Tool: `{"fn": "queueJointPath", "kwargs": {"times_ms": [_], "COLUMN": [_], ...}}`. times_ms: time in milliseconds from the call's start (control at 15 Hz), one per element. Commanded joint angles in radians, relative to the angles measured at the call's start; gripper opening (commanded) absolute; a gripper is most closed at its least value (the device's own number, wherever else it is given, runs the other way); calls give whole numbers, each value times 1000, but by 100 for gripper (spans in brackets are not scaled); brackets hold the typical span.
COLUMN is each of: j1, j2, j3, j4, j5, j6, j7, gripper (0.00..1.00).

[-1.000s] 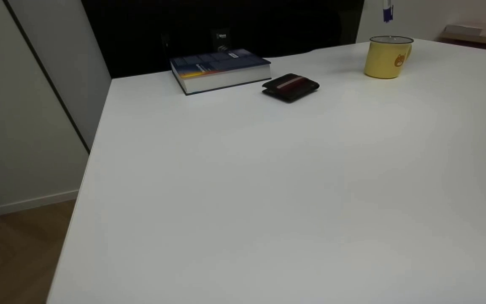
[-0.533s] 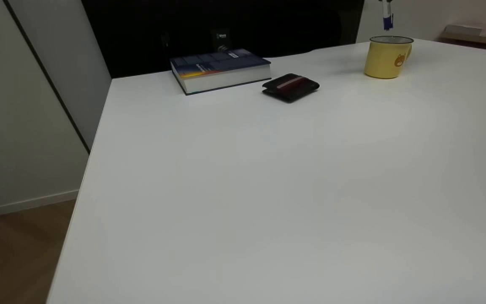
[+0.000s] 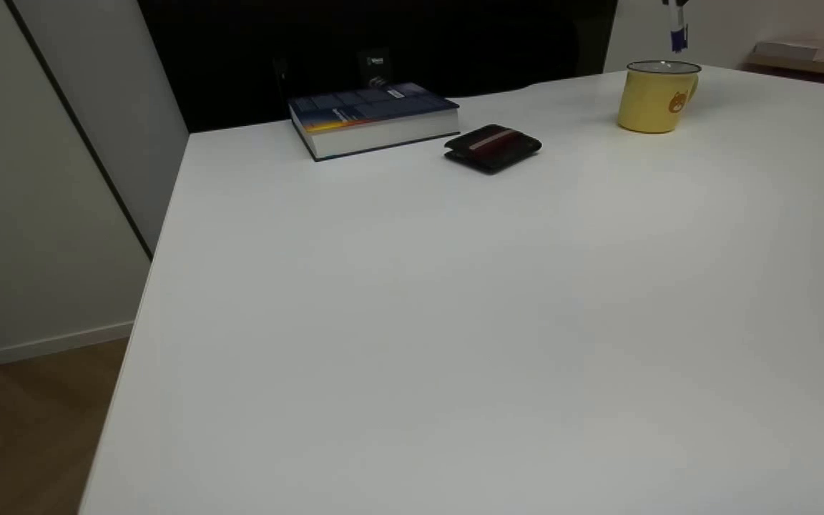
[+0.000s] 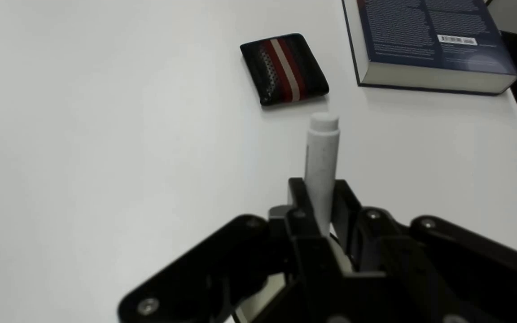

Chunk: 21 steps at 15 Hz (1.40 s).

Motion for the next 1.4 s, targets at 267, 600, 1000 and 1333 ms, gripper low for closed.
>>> {"fn": "queueJointPath", "kwargs": {"times_ms": [267, 600, 1000, 1333], "j1": [-20, -12, 2, 11], "j2": [47, 61, 84, 110], "j3": [-27, -28, -22, -17], "j4": [-29, -13, 11, 28], "j5": [84, 78, 73, 75], "j6": [7, 18, 33, 37], "j7": [-70, -86, -123, -146], "gripper": [4, 4, 4, 4]}}
